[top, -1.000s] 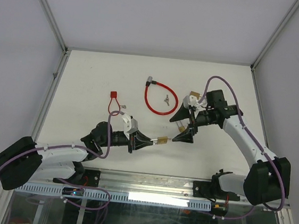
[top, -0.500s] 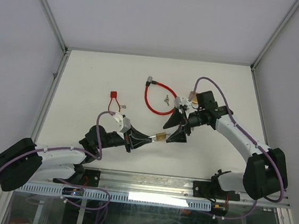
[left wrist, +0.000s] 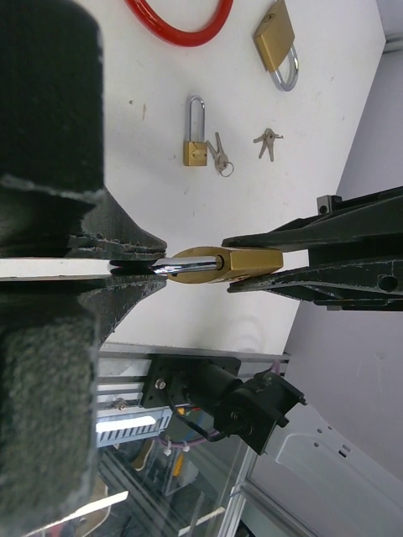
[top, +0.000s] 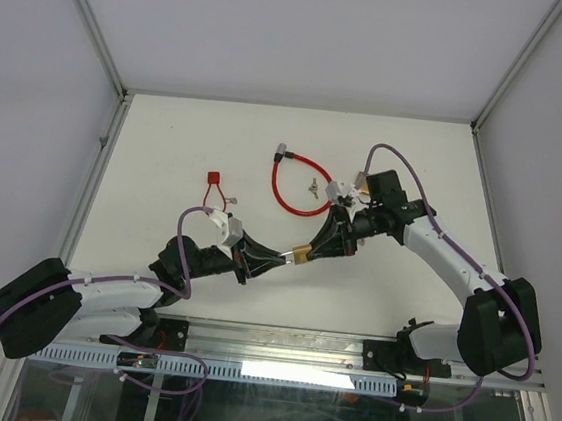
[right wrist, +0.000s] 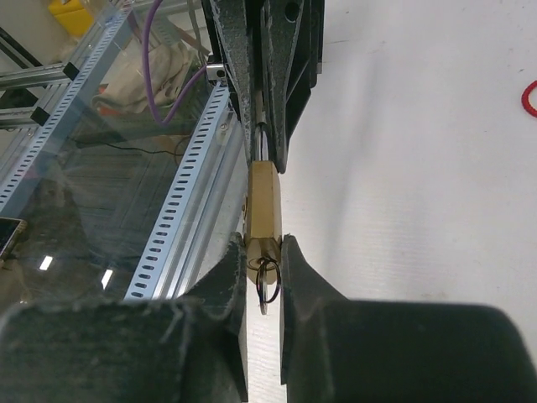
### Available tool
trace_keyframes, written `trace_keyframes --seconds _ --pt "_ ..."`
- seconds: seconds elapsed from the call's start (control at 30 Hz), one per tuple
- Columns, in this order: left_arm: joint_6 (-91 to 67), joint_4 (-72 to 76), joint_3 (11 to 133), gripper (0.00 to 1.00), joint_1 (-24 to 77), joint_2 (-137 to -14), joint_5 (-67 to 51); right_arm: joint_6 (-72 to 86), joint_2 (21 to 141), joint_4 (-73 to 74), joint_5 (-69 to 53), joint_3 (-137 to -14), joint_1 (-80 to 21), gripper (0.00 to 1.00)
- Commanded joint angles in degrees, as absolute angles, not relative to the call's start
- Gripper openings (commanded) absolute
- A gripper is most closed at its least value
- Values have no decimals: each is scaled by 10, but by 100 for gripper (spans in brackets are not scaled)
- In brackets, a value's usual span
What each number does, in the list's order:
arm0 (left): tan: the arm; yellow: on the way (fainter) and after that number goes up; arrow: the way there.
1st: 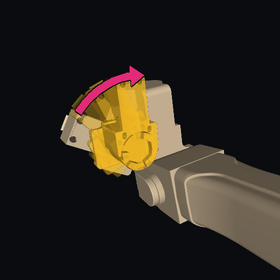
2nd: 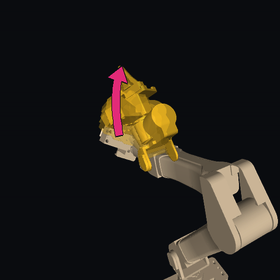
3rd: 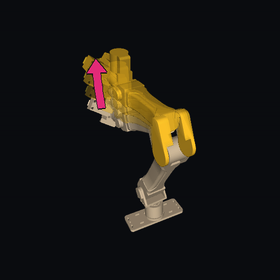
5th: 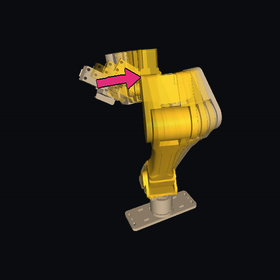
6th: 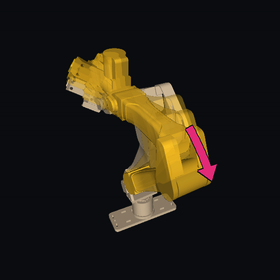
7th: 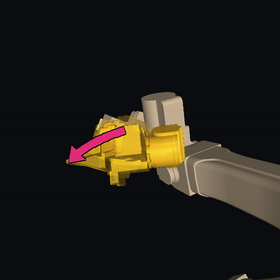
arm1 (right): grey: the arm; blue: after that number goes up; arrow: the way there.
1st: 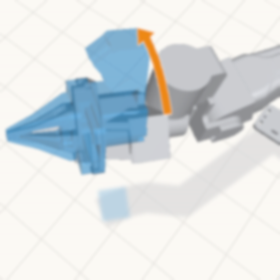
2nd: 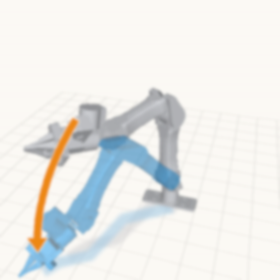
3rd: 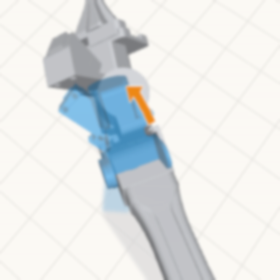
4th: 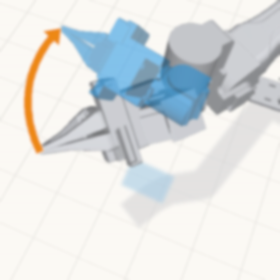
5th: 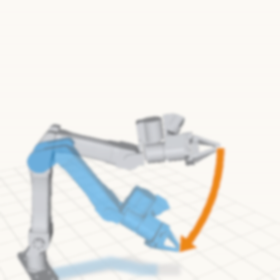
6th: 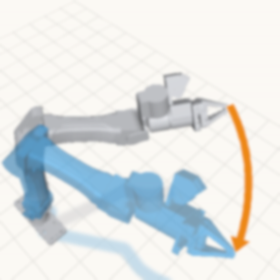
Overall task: Lock with the key
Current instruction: Lock the lock.
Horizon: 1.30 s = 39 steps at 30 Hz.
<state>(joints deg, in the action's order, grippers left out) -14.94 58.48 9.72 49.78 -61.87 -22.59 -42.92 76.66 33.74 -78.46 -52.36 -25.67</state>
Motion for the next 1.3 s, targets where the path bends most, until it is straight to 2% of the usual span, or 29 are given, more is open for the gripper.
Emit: trace_keyframes --seconds 0.0,0.07,0.17,0.27,0.37,0.53,0.6,0.9,1.13,1.27 --pt "-168 675 103 0 494 -619 -213 -466 765 370 -833 -544 -260 6" --pt "-171 678 104 0 494 -622 -211 -496 773 397 -841 -550 -260 10" --pt "-173 683 104 0 494 -625 -207 -563 769 443 -851 -553 -260 0" --pt "-177 688 106 0 494 -630 -206 -581 757 442 -855 -542 -260 0" --pt "-181 698 109 0 494 -640 -212 -523 762 401 -848 -542 -261 0" --pt "-191 733 116 0 494 -675 -225 -286 765 227 -815 -512 -263 0" --pt "-191 742 118 0 494 -683 -217 -242 762 193 -810 -502 -267 0" --pt "-195 783 133 0 495 -718 -208 -250 774 190 -796 -500 -298 0" --pt "-243 850 137 0 494 -755 -240 -285 771 168 -769 -485 -300 0" --pt "-261 832 148 0 493 -749 -271 -283 757 150 -764 -476 -288 0"
